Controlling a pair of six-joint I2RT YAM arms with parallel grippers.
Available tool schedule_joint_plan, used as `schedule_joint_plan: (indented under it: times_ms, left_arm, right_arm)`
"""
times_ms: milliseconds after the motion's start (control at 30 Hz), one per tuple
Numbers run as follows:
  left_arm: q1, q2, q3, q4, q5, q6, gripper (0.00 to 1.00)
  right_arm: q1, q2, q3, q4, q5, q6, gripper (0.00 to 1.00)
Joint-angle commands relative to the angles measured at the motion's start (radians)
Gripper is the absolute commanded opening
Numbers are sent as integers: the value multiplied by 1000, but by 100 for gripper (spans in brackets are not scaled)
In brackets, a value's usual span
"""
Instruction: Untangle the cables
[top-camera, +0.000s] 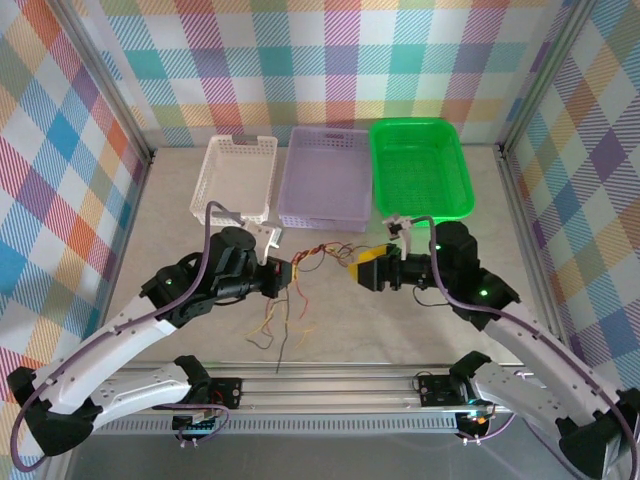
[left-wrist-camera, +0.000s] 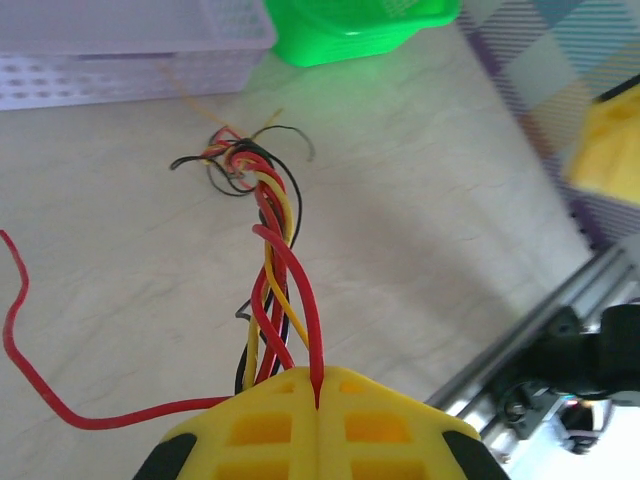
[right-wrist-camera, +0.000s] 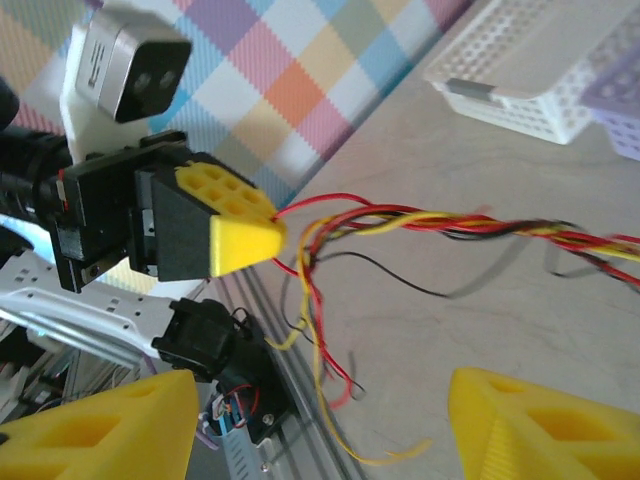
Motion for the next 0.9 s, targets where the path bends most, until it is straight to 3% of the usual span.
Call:
schedule_joint_plan:
  times_ms: [0, 200, 467, 867]
  left_arm:
    - [9, 8, 3, 153, 90, -52, 0]
    - [9, 5, -31, 228, 120, -89, 0]
    - [4, 10, -61, 274, 154, -126, 0]
    - [0, -15, -79, 284, 155, -125, 0]
  right_arm:
    - [60, 52, -14, 164, 36, -14, 68]
    - [151, 168, 5, 200, 128, -45, 67]
    - [194, 242, 3, 283, 217, -22, 59]
    - [204, 277, -26, 333, 240, 0, 28]
